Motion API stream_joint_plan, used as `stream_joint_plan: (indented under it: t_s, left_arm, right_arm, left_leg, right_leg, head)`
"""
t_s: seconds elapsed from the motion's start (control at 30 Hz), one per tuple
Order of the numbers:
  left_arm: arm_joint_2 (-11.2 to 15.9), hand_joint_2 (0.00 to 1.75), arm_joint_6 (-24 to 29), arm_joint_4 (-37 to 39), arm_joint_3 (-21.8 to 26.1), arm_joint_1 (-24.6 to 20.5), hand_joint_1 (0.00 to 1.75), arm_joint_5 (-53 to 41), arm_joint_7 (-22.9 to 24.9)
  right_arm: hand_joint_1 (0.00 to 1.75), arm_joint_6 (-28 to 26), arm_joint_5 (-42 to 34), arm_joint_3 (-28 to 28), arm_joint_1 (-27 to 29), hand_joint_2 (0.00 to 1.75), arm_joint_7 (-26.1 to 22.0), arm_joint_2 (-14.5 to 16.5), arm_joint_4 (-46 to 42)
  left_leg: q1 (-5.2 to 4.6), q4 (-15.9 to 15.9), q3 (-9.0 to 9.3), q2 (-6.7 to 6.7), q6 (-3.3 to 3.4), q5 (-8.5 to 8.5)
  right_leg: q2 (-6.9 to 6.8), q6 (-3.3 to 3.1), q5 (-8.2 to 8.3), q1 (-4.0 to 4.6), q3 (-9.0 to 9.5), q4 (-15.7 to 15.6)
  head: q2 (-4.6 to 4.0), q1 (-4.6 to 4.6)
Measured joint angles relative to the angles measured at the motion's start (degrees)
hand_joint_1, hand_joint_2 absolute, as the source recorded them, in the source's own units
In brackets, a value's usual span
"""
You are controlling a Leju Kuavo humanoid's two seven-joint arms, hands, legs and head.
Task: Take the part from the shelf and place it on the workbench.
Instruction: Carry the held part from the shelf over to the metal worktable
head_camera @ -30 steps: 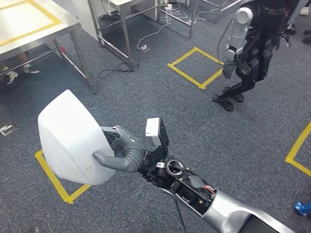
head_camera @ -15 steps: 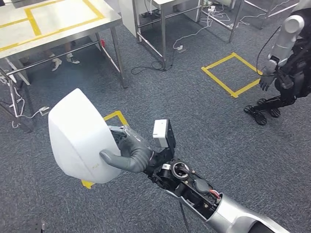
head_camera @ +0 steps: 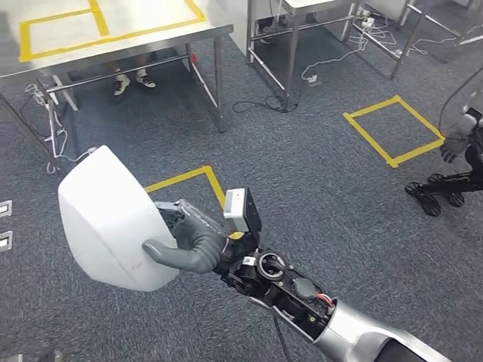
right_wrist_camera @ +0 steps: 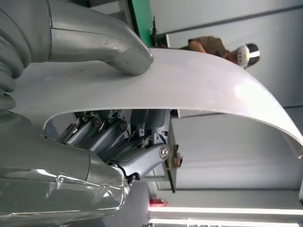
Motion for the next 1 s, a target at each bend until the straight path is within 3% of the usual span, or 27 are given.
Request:
stream_joint_plan:
  t_s: [0.07,0.1,0.13,0.17,0.2,0.27,0.3,0.33,0.4,0.43,0.5,0.57,0.6,0.63,0.67,0.7,0.77,0.83,0.93,1.0]
  left_arm:
    - [-0.02,1.75,0.04,0.0,0.01,-0.06,0.0,0.0,0.0]
    - [-0.04,1.75,0.05,0.0,0.01,-0.06,0.0,0.0,0.0]
    - [-0.05,1.75,0.08,0.0,0.01,-0.05,0.0,0.01,0.0]
    - [-0.07,1.75,0.1,0.0,0.0,-0.04,0.0,0.02,0.0]
    - [-0.08,1.75,0.13,0.0,0.0,-0.04,0.0,0.03,0.01]
    - [-0.17,1.75,0.17,0.0,0.01,-0.09,0.0,0.06,0.01]
    - [-0.19,1.75,0.22,0.0,0.02,-0.16,0.0,0.08,0.02]
    - [-0.2,1.75,0.29,0.01,0.02,-0.19,0.0,0.11,0.03]
    - [-0.12,1.75,0.45,0.02,0.03,-0.01,0.0,0.24,0.07]
    - [-0.13,1.75,0.5,0.02,0.04,0.15,0.0,0.33,0.08]
    - [-0.06,1.75,0.56,0.03,0.04,0.12,0.0,0.44,0.09]
    - [0.05,1.75,0.61,0.04,0.05,-0.19,0.0,0.48,0.09]
    - [0.05,1.75,0.63,0.04,0.06,-0.24,0.0,0.5,0.09]
    - [0.03,1.75,0.63,0.04,0.06,-0.21,0.0,0.51,0.09]
    - [0.01,1.75,0.63,0.04,0.06,-0.14,0.0,0.51,0.09]
    - [0.01,1.75,0.63,0.04,0.06,-0.1,0.0,0.51,0.09]
    - [0.09,1.75,0.62,0.04,0.07,-0.16,0.0,0.49,0.09]
    - [0.16,1.75,0.56,0.04,0.09,-0.29,0.0,0.43,0.09]
    - [0.15,1.75,0.48,0.04,0.1,-0.13,0.0,0.28,0.09]
    - [0.16,1.75,0.43,0.04,0.1,-0.08,0.0,0.11,0.09]
  right_arm:
    - [1.69,0.17,0.06,-0.01,0.14,1.75,-0.07,-0.01,0.0]
    - [1.69,0.22,0.07,-0.01,0.28,1.75,-0.09,-0.02,0.02]
    - [1.69,0.29,0.08,0.0,0.44,1.75,-0.11,-0.02,0.04]
    - [1.69,0.38,0.09,0.01,0.56,1.75,-0.13,-0.02,0.04]
    - [1.69,0.47,0.09,0.01,0.62,1.75,-0.14,-0.02,0.04]
    - [1.69,0.6,0.09,0.01,0.63,1.75,-0.18,-0.02,0.05]
    - [1.69,0.65,0.09,0.01,0.6,1.75,-0.2,-0.02,0.05]
    - [1.69,0.69,0.08,0.01,0.6,1.75,-0.2,-0.01,0.06]
    - [1.69,0.78,0.08,0.01,0.58,1.75,-0.21,0.04,0.06]
    - [1.69,0.81,0.08,0.02,0.58,1.75,-0.21,0.1,0.05]
    - [1.69,0.9,0.05,0.03,0.51,1.75,-0.25,0.25,0.04]
    - [1.69,0.98,0.03,0.03,0.51,1.75,-0.24,0.3,0.06]
    - [1.69,1.0,0.03,0.04,0.57,1.75,-0.21,0.3,0.07]
    - [1.69,1.01,0.03,0.05,0.67,1.75,-0.19,0.3,0.08]
    - [1.69,1.01,0.03,0.07,0.74,1.75,-0.19,0.3,0.09]
    - [1.69,1.01,0.03,0.08,0.75,1.75,-0.2,0.31,0.09]
    - [1.69,0.99,0.02,0.07,0.69,1.75,-0.21,0.31,0.08]
    - [1.69,0.96,0.01,0.04,0.62,1.75,-0.21,0.31,0.07]
    - [1.69,0.98,-0.15,0.03,0.58,1.75,-0.23,0.31,0.07]
    - [1.69,1.45,-0.82,-0.01,0.6,1.75,-0.33,0.31,0.07]
  left_leg:
    - [-0.22,0.01,0.04,-1.01,0.49,-0.07]
    - [-0.37,0.03,0.06,-1.63,0.6,-0.1]
    - [-0.53,0.05,0.12,-2.35,0.66,-0.14]
    - [-0.66,0.06,0.24,-3.13,0.69,-0.18]
    - [-0.77,0.07,0.43,-3.96,0.7,-0.22]
    - [-0.88,0.1,0.69,-5.46,0.58,-0.31]
    - [-0.83,0.14,0.58,-6.14,0.4,-0.28]
    - [-0.64,0.17,0.29,-6.73,0.12,-0.16]
    - [-0.32,-0.02,-0.28,-8.03,-0.69,0.29]
    - [-0.25,0.07,-0.45,-8.0,-1.03,0.31]
    - [-0.49,2.73,-1.79,-5.57,-1.53,-1.27]
    - [-0.48,10.1,-5.59,-2.25,-1.96,-4.78]
    - [-0.37,13.99,-7.68,-1.53,-2.19,-6.19]
    - [-0.23,16.38,-8.98,-1.2,-2.38,-6.69]
    - [-0.07,16.56,-9.13,-1.0,-2.54,-6.14]
    - [0.07,14.2,-7.89,-0.68,-2.67,-4.64]
    - [0.1,5.73,-3.16,1.13,-2.77,-1.2]
    - [-0.1,0.5,-0.31,2.38,-2.17,0.14]
    - [-0.31,0.13,-0.22,1.19,-0.84,-0.1]
    - [-0.22,0.04,-0.06,0.47,-0.03,-0.08]
  right_leg:
    - [2.1,0.0,-3.98,-0.03,-3.89,8.45]
    - [2.34,-0.07,-5.18,0.01,-5.76,12.2]
    - [2.44,-0.21,-5.24,0.03,-6.86,14.07]
    - [2.54,-0.45,-4.08,0.04,-6.89,13.56]
    - [2.87,-0.78,-1.87,0.08,-5.83,10.68]
    - [5.42,-1.76,2.78,0.13,-2.58,2.47]
    - [6.77,-2.13,4.07,0.16,-1.29,-0.59]
    - [7.68,-2.39,4.48,0.24,-0.57,-2.29]
    - [7.14,-2.51,4.4,0.32,0.03,-3.38]
    - [6.35,-2.54,4.55,0.26,0.34,-3.91]
    - [4.79,-2.73,5.03,-0.09,1.02,-5.0]
    - [3.12,-2.94,5.19,-0.11,1.27,-5.39]
    - [2.27,-2.97,5.15,-0.07,1.24,-5.39]
    - [1.47,-2.96,5.09,-0.06,1.21,-5.38]
    - [0.72,-2.9,5.0,-0.06,1.2,-5.35]
    - [0.02,-2.78,4.88,-0.08,1.23,-5.29]
    - [-1.19,-2.26,4.41,0.03,1.25,-4.93]
    - [-2.13,-1.55,3.79,0.33,1.32,-4.56]
    - [-2.94,-0.61,3.06,0.35,1.72,-4.36]
    - [-0.99,-0.1,0.95,0.08,0.71,-1.55]
  head:
    - [0.0,0.75]
    - [0.0,1.05]
    - [0.0,1.26]
    - [0.0,1.42]
    - [0.0,1.58]
    - [0.0,1.78]
    - [0.0,1.74]
    - [0.0,1.78]
    - [0.0,1.98]
    - [0.0,2.13]
    - [0.0,1.52]
    - [0.0,0.64]
    - [0.0,0.32]
    - [0.0,0.05]
    - [0.0,-0.21]
    - [0.0,-0.47]
    - [0.0,-1.01]
    - [0.0,-1.24]
    - [0.0,-0.67]
    - [0.0,-0.17]
